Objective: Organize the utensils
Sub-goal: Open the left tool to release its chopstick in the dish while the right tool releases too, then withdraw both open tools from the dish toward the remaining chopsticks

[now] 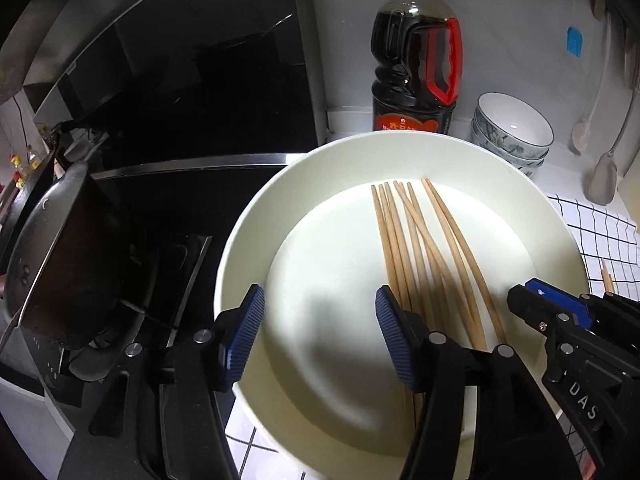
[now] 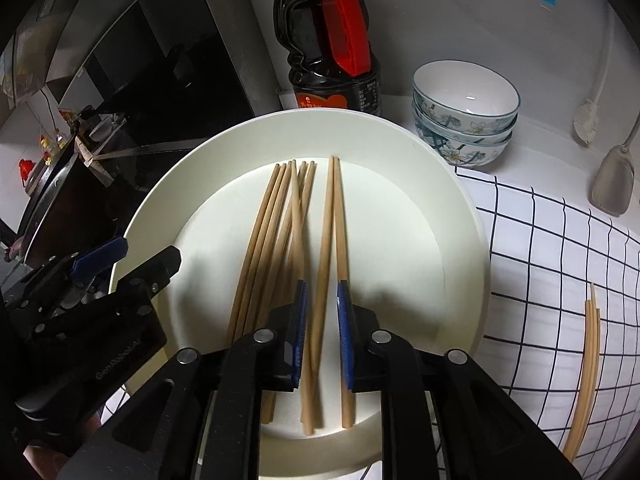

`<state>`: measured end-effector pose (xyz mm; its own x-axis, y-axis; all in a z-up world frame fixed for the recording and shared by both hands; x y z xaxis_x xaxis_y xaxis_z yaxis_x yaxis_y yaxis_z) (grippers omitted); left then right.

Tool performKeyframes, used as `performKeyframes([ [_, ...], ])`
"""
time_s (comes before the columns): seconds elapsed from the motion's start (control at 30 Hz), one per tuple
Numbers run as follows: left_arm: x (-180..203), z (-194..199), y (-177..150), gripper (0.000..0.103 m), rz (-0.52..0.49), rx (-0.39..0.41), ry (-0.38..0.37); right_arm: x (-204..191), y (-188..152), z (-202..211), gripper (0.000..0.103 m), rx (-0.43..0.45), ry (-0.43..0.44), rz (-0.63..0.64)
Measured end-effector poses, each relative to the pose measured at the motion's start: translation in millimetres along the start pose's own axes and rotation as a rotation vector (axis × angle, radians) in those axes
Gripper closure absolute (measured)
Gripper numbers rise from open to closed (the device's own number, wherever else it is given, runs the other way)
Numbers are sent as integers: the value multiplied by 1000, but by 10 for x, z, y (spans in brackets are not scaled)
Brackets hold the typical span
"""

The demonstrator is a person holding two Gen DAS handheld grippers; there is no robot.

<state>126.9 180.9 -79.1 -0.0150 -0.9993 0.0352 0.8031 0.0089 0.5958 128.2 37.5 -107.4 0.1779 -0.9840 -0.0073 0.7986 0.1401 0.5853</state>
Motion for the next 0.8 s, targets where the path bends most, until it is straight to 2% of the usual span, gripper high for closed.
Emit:
performKeyframes([
  [0.37, -18, 187, -113, 40, 20, 12, 18, 15, -48, 165, 81, 18, 10, 5],
  [0.47, -13, 281, -146, 37, 28, 24, 22, 39, -87, 237, 76, 24, 6, 8],
  [0.8, 134, 548, -315, 36, 43, 39, 2, 264, -316, 554, 66, 41, 16, -1],
])
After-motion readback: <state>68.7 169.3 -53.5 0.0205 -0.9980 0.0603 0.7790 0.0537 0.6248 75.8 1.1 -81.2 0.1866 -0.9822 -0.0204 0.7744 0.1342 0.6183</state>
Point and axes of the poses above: each gripper's, at about its wrist camera, not at the fingertips, and z roughly against the way its jaws point, x to its right, y to its top, the point moved 4 cm from there along -z, roughly the way its jaws point, and after that the axes turned 11 degrees about -y, right-handed, at the moved point
